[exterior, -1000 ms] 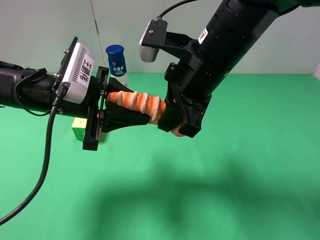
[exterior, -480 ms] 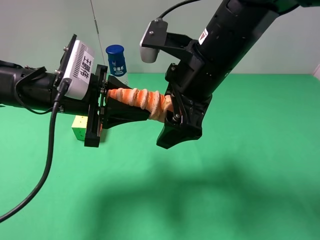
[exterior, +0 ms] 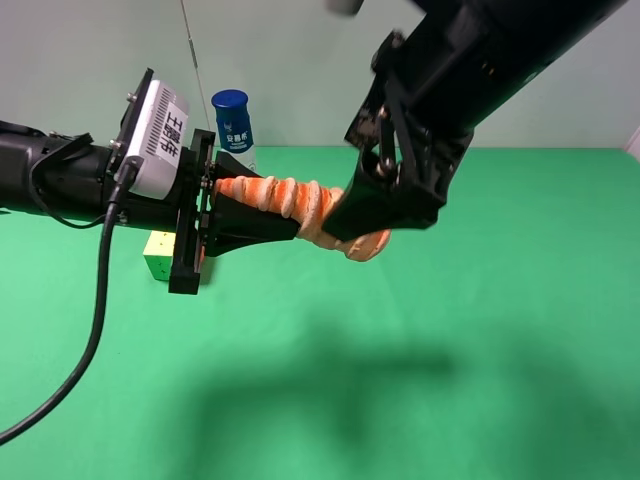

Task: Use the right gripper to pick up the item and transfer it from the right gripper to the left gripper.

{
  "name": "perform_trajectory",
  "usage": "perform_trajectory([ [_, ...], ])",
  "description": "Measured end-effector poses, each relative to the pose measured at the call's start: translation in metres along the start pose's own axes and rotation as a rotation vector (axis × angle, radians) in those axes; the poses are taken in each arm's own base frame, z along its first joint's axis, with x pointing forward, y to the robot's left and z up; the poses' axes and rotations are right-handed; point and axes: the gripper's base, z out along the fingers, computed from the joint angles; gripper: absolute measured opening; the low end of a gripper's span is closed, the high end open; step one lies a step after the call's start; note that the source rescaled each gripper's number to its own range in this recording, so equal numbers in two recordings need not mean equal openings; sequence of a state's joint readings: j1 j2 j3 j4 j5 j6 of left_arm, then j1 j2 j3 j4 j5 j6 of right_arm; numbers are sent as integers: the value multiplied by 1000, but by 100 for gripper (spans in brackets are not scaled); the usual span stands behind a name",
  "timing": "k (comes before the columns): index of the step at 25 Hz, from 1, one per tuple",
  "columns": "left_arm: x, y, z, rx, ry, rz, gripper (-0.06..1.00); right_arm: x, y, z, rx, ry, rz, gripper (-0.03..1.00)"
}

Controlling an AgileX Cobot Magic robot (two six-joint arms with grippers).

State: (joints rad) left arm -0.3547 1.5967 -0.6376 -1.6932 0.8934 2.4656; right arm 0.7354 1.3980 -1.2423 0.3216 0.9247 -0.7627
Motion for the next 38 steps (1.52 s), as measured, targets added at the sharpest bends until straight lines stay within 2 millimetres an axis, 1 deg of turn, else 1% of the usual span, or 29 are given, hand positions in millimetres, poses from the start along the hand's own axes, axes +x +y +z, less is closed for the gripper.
perform_trajectory([
  [4, 0, 0, 0, 0, 0, 0, 7, 3, -5, -1, 58, 18, 78, 100],
  [7, 0, 0, 0, -1, -2, -1, 6, 14, -15, 0, 112, 64, 159, 100],
  [11, -2, 0, 0, 3, -17, -6, 5, 45, -44, -7, 199, 116, 366, 100],
  [14, -2, 0, 0, 1, -21, -10, 5, 76, -65, -24, 285, 129, 545, 100],
  [16, -2, 0, 0, 0, -22, -11, 5, 94, -70, -38, 340, 121, 659, 100],
  [18, -2, 0, 0, 0, -22, -11, 5, 108, -68, -56, 398, 92, 770, 100],
  [20, -2, 0, 0, -3, -24, -14, 5, 117, -62, -71, 448, 59, 854, 100],
  [23, -2, 1, 0, -7, -27, -18, 5, 121, -43, -89, 492, -2, 906, 100],
  [27, -3, 1, 0, -7, -28, -18, 5, 123, -13, -113, 541, -101, 908, 100],
  [30, -3, 1, 0, -7, -28, -18, 4, 129, 14, -128, 578, -176, 891, 100],
  [34, -3, 1, 0, -7, -28, -18, 4, 142, 50, -139, 626, -270, 854, 100],
  [38, -3, 1, 0, -8, -28, -19, 4, 163, 86, -139, 660, -339, 823, 100],
])
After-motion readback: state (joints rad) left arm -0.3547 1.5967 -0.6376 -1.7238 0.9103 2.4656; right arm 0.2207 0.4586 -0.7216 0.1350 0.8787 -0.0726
